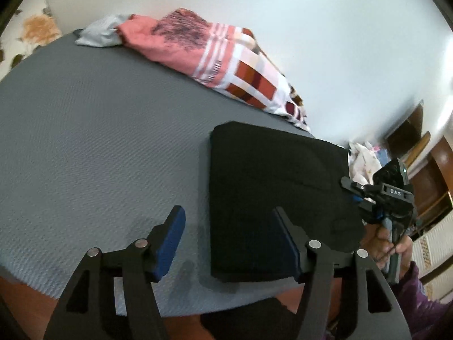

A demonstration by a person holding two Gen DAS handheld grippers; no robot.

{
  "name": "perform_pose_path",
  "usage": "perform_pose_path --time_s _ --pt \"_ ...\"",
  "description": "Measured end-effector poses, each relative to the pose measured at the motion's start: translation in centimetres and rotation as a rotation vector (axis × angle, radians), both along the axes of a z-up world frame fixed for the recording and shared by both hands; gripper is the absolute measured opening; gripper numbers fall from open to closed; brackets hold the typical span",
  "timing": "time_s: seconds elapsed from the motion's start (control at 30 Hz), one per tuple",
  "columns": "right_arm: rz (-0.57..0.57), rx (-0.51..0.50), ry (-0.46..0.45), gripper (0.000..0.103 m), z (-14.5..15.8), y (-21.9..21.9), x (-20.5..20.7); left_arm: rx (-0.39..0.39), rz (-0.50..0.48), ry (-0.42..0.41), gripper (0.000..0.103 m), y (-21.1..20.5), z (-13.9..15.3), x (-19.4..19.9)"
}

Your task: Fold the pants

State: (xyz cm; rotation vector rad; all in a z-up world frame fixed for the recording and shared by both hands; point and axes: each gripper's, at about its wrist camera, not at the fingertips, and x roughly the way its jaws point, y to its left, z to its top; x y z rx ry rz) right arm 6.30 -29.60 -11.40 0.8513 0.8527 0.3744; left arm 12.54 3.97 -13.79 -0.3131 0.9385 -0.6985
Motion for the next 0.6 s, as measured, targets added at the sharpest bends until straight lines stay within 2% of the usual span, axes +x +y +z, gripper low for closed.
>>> perform_pose_path --time_s 0.07,0.1,0.23,0.3,0.4,0.5,0.6 --pt "-0.063 -0.067 0.004 0.008 0.3 -3.8 -1.3 0.023 -0.026 0.010 0.064 -2.3 -0.5 0.5" --pt "-0.093 -0.070 0.021 0.008 0.0 -5.9 -1.9 0.029 -0.047 0.012 0.064 -3.7 -0.9 0.6" --pt "-0.168 -0.101 0.112 0.009 -3.8 -10.5 -2.9 0.078 -0.100 0.022 0.064 -8.0 -2.2 1.0" --pt "-0.186 -0.081 0.141 0.009 -6.1 -11.5 -2.7 0.098 -0.118 0.029 0.064 -9.6 -2.7 1.1" --pt "-0.204 -0.042 0.131 0.008 -8.0 -12.0 -2.3 0.137 -0.150 0.027 0.064 -11.6 -3.0 1.0" --pt "-0.215 -0.017 0.097 0.008 -7.9 -12.1 -2.7 0.164 -0.175 0.023 0.064 -13.0 -3.1 1.0" --pt "-0.215 -0.044 0.076 0.003 -7.1 -12.2 -3.1 0.181 -0.181 -0.001 0.068 -13.9 -3.1 1.1"
